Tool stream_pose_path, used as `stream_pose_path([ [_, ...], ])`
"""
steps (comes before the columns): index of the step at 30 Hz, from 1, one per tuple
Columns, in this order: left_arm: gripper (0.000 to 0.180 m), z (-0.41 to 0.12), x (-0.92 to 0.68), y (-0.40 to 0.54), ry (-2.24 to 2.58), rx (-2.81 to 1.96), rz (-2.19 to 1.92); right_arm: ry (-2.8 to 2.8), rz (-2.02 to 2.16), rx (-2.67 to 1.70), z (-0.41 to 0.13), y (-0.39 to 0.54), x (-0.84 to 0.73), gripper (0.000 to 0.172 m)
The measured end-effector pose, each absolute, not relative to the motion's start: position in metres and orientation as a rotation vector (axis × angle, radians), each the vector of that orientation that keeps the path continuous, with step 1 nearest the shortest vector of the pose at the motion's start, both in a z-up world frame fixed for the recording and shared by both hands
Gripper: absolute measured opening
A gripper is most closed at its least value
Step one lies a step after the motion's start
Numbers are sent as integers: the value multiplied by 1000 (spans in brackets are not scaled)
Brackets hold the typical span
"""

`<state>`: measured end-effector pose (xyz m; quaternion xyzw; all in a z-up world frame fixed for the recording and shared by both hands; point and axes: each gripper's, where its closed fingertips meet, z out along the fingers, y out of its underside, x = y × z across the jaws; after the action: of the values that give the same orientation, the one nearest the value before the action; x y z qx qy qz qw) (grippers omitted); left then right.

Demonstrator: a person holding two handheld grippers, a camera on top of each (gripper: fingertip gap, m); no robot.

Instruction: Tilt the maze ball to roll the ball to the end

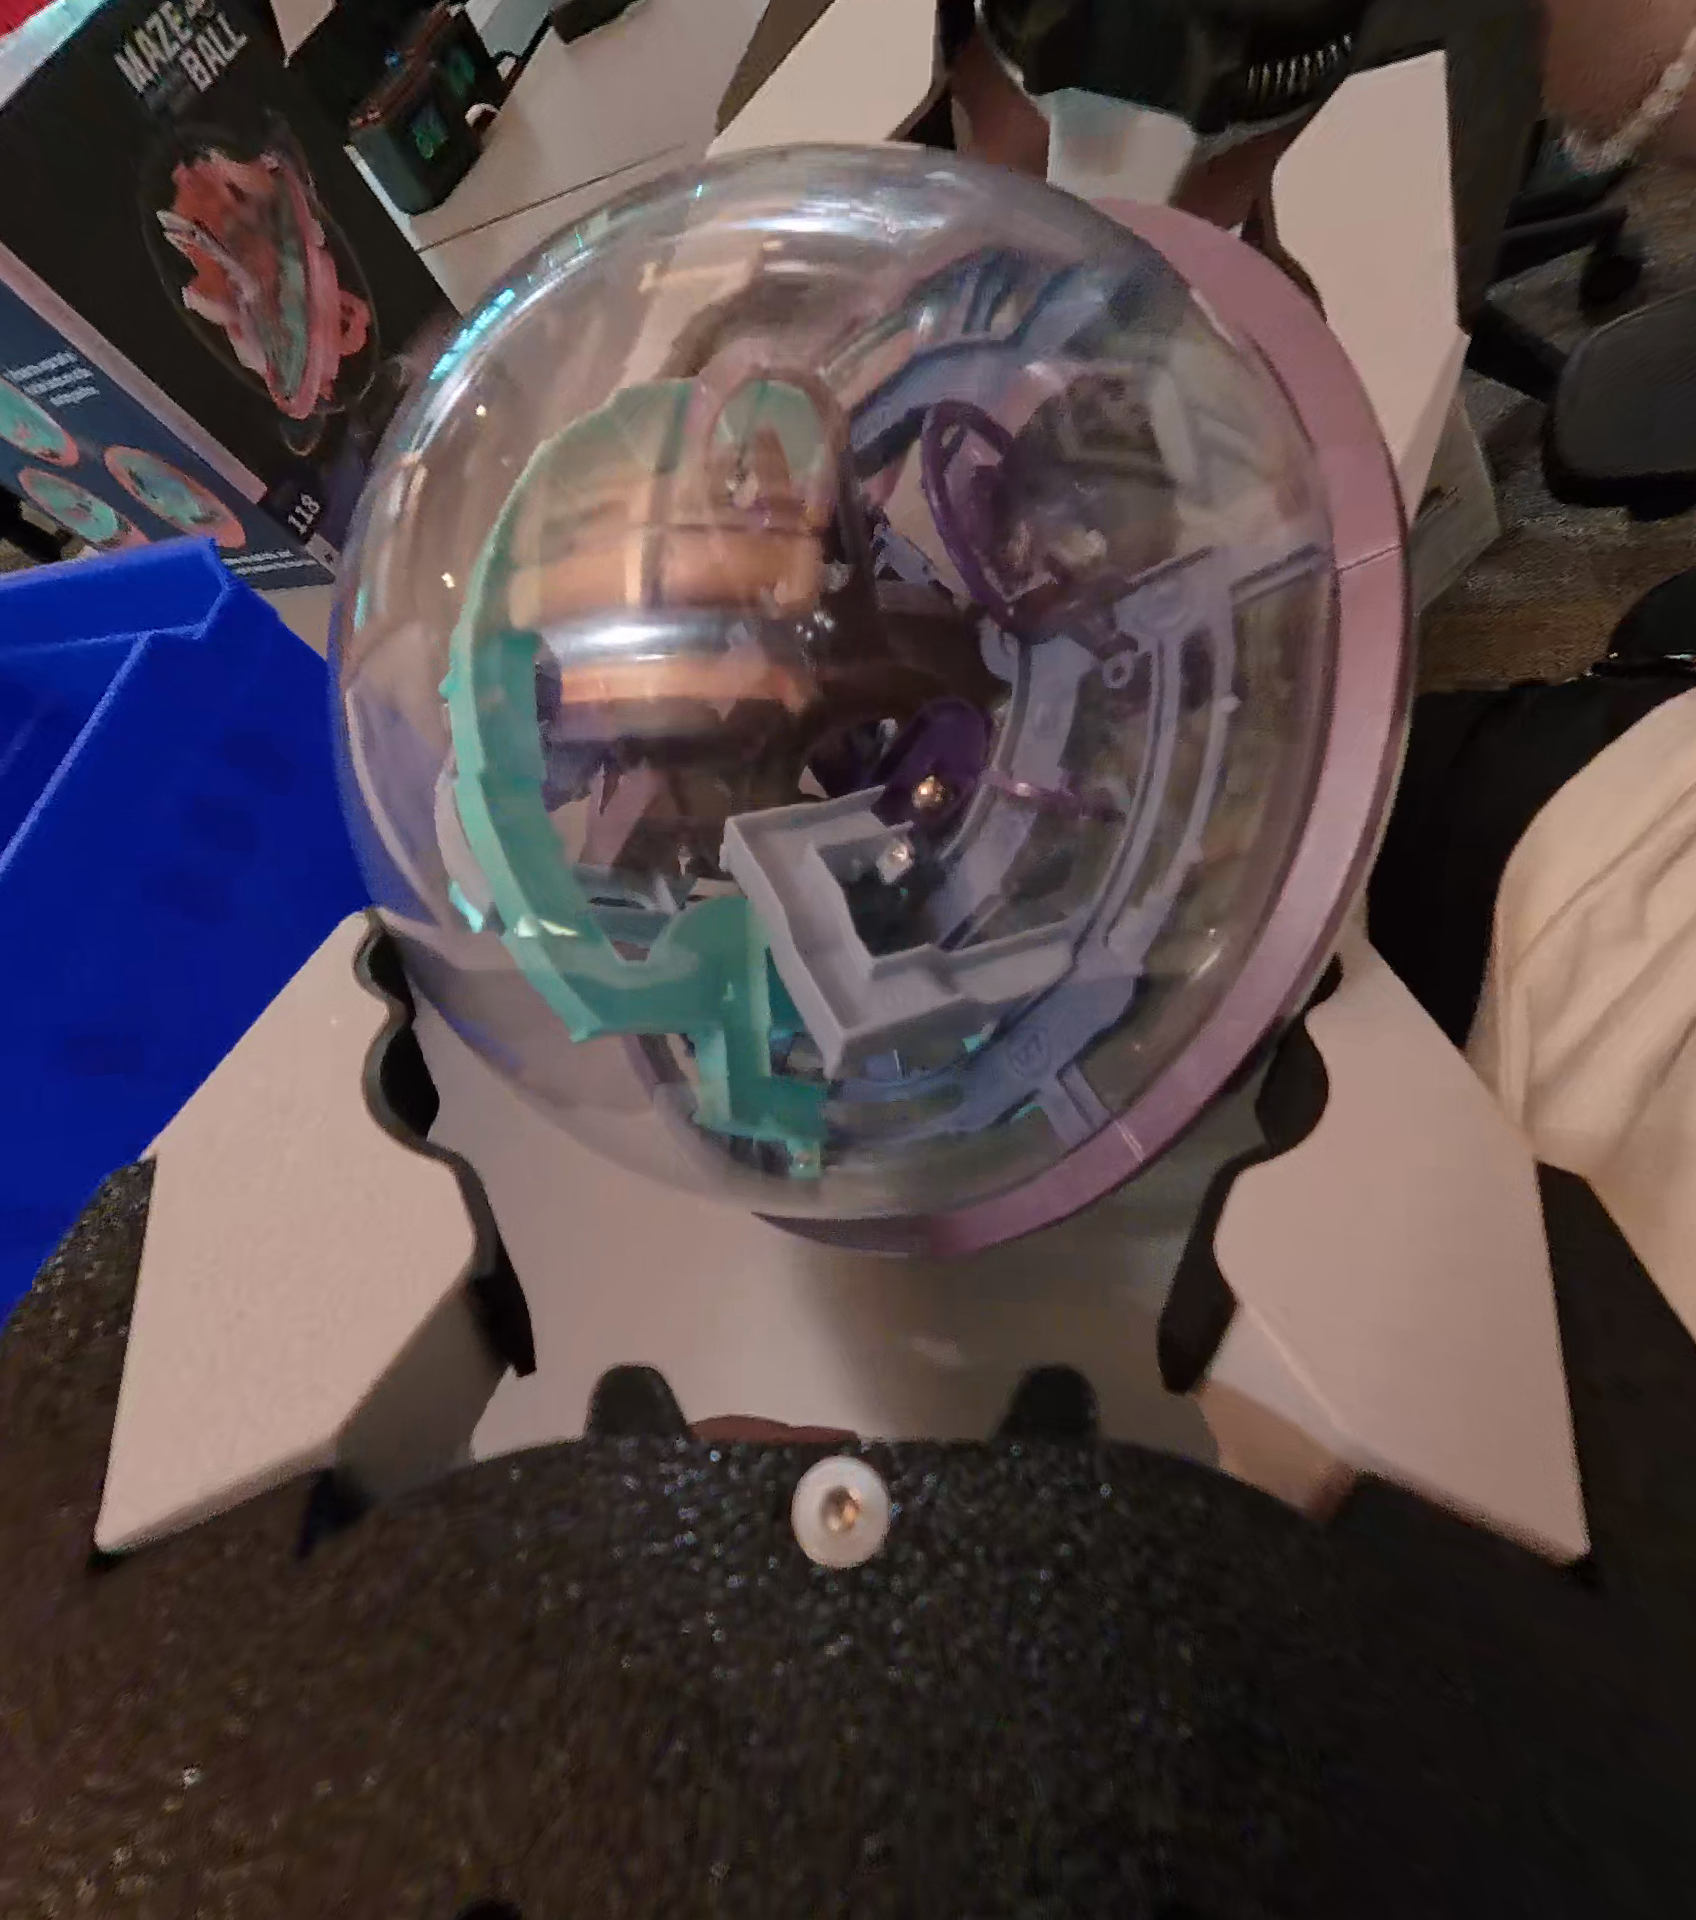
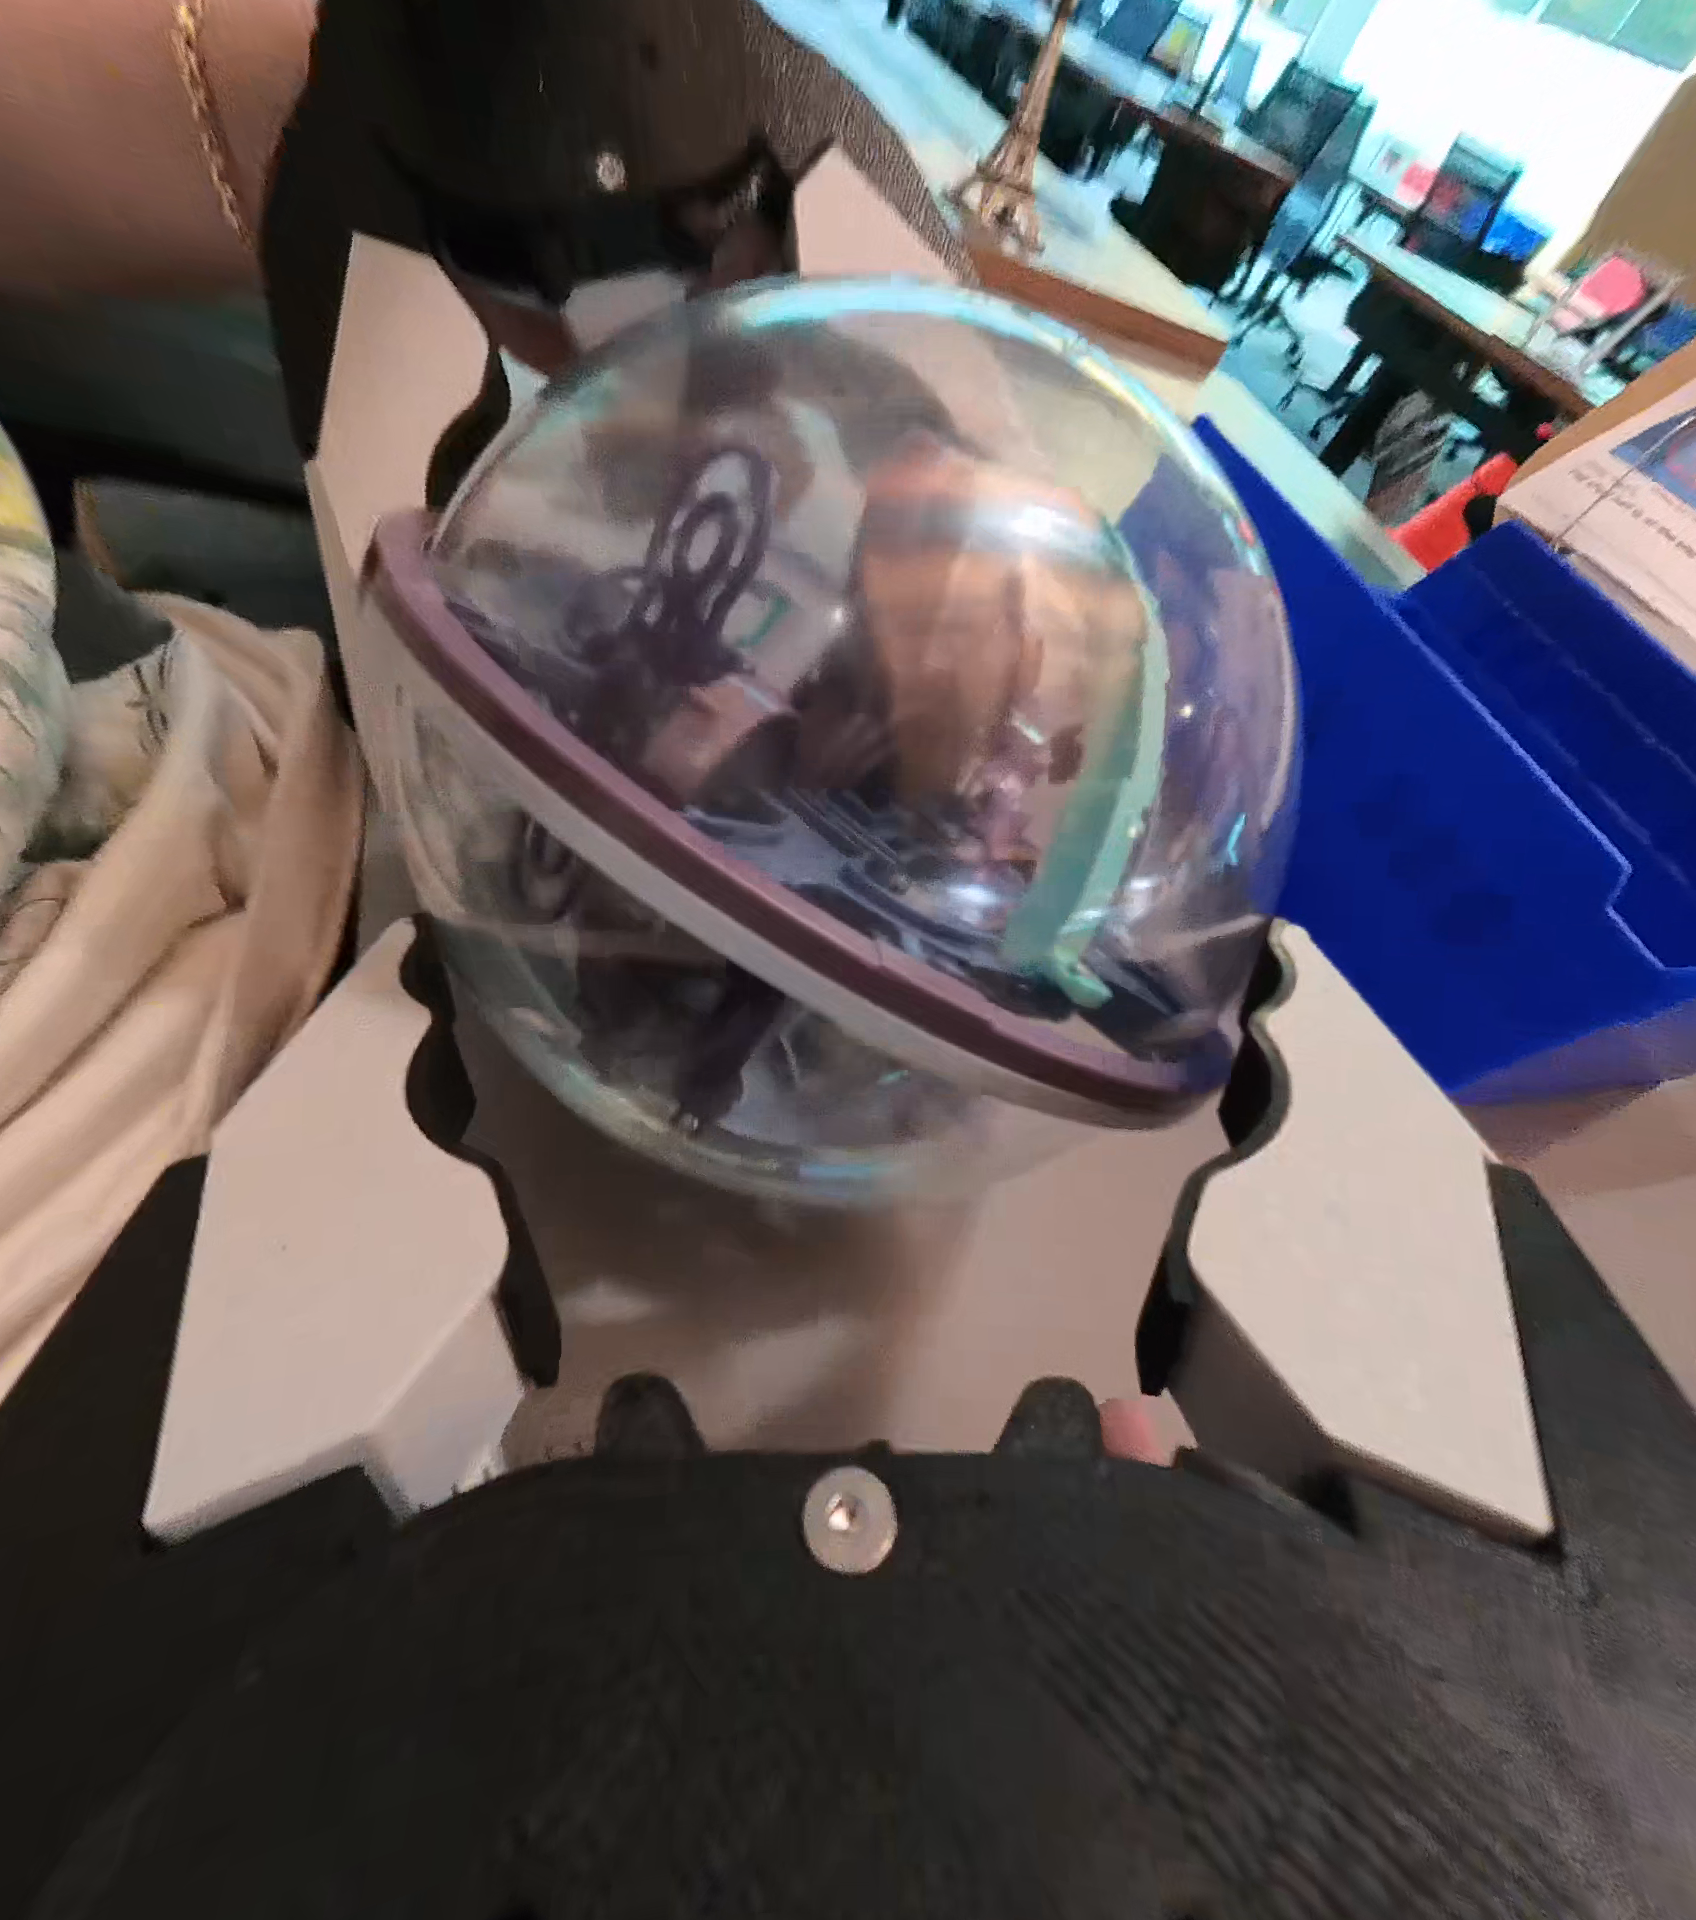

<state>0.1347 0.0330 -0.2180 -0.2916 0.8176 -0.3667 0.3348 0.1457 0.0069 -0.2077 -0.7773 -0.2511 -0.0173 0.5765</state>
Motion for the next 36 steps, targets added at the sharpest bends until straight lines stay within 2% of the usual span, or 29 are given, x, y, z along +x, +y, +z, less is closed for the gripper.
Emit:
stream_pose_path([
  [2,157,-217,134,25,2130,-755,-974,-599,-61,-1812,-209,5,144,151],
  [6,156,-214,138,22,2122,-694,-977,-613,-12,-1878,-215,0,151,151],
  [11,158,-220,145,31,2119,-504,-781,-646,75,-1912,-216,2,153,150],
  [14,158,-220,147,31,2121,-546,-869,-629,138,-1922,-214,4,154,150],
  [19,157,-238,142,34,2185,-793,-1005,-580,145,-1716,-181,13,143,150],
  [29,146,-216,132,24,2164,-712,-1226,-694,167,-1783,-189,4,142,149],
  [32,158,-199,134,15,2087,-706,-1417,-708,221,-1803,-191,11,137,149],
  [36,158,-200,137,20,2080,-766,-1413,-724,209,-1763,-185,14,140,148],
])
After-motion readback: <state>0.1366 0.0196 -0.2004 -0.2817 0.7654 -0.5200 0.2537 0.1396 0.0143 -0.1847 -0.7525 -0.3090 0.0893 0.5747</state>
